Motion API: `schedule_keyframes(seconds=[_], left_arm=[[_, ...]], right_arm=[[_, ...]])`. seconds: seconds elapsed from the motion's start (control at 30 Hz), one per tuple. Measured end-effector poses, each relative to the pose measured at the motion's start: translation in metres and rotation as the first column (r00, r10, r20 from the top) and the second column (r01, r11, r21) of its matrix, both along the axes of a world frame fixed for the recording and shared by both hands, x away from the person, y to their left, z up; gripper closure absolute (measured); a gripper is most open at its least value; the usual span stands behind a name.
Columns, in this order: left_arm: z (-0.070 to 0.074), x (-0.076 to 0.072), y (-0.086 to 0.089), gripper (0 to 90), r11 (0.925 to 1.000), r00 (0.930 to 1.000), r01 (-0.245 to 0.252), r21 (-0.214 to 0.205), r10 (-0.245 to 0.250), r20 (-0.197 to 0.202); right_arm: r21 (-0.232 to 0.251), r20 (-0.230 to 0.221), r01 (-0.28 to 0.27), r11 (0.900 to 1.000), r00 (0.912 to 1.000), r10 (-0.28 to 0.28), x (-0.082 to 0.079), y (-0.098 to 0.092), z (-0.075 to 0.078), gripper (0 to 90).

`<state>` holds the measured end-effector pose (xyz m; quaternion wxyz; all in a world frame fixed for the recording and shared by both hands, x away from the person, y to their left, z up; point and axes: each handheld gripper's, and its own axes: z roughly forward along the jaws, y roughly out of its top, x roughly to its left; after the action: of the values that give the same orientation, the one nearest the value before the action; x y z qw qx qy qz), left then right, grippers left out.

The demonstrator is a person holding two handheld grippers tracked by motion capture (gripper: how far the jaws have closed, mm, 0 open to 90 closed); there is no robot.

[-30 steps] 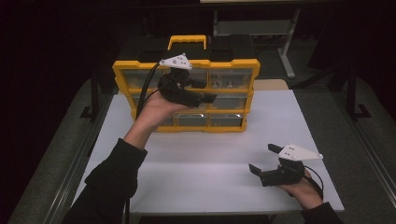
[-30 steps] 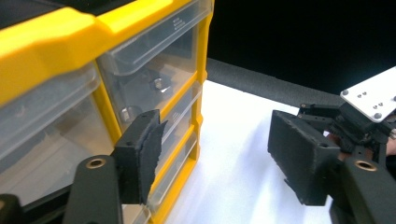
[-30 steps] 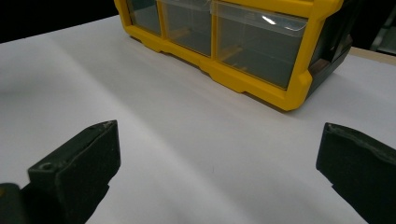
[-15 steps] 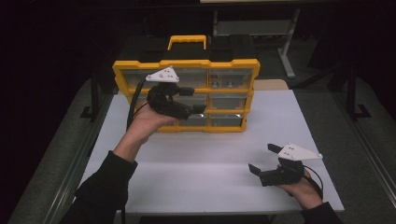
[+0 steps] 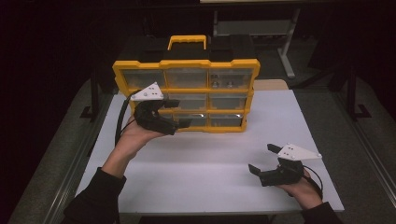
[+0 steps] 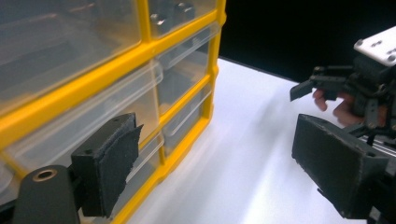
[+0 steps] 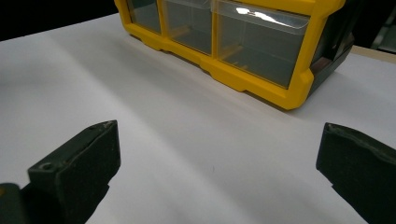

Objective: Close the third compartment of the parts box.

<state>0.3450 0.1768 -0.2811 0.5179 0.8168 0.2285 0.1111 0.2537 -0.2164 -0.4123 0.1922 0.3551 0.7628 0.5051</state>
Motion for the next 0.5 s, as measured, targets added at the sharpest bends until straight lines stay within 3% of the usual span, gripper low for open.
schedule_keyframes(seconds=[0.5], left_arm=[[-0.038, -0.026, 0.031, 8.3, 0.9995, 0.9996, -0.03, -0.013, 0.03, 0.001]], right_arm=[[0.0, 0.0, 0.002, 1.0, 1.0, -0.002, 0.001, 0.0, 0.0, 0.0]])
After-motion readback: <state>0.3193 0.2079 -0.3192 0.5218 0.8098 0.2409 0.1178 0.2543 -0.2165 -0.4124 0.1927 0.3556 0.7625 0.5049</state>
